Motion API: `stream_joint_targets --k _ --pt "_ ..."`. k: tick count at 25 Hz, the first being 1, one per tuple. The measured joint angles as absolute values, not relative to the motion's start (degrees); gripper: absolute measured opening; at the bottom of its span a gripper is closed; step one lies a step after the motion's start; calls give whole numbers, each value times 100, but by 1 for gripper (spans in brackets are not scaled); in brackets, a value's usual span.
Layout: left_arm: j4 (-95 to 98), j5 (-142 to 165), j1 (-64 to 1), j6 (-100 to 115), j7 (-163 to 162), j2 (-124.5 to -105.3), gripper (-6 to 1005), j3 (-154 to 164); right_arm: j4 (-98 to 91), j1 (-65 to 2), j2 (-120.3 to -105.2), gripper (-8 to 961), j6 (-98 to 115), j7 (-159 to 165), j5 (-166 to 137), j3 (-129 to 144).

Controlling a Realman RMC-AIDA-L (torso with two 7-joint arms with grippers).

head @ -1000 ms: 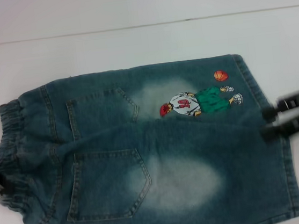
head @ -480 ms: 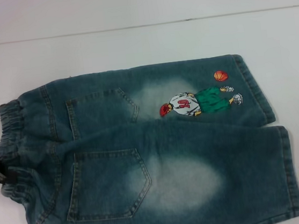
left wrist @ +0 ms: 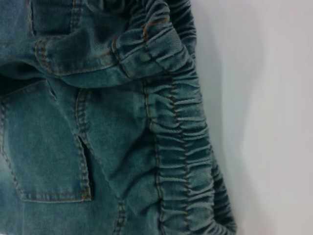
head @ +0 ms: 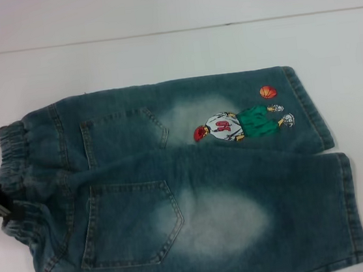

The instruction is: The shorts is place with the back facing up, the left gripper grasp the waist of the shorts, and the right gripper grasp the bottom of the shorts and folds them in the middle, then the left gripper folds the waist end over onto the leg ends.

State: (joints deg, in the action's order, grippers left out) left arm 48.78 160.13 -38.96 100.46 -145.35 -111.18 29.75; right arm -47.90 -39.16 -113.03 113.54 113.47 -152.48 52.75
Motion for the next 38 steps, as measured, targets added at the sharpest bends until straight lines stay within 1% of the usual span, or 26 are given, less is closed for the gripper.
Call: stream_joint_targets --k 3,9,20,25,34,38 --pt "4878 16012 -3897 10048 -14528 -11122 41 2963 -4706 -3946 -11335 894 11249 11346 -15256 5422" --pt "4878 16005 -3900 10054 -14510 -11121 44 2954 -4463 -4036 -11353 894 11093 11346 -15269 5553" --pt "4862 16004 -3911 10049 -14488 -11133 48 2969 -4458 -4097 -11534 888 10837 11192 -15248 5584" --pt "4863 16004 -3911 10066 -14486 -11136 50 2963 -4487 -4105 -11553 724 10836 11096 -15220 5563" --pt "4868 15871 -3911 10082 -14478 -11153 53 2966 -4492 -4111 -11546 482 10816 11088 -15213 5563" --pt "4858 15839 -3911 10082 -14475 -11148 55 2978 -4481 -4100 -11549 236 10764 11084 -15213 5563"
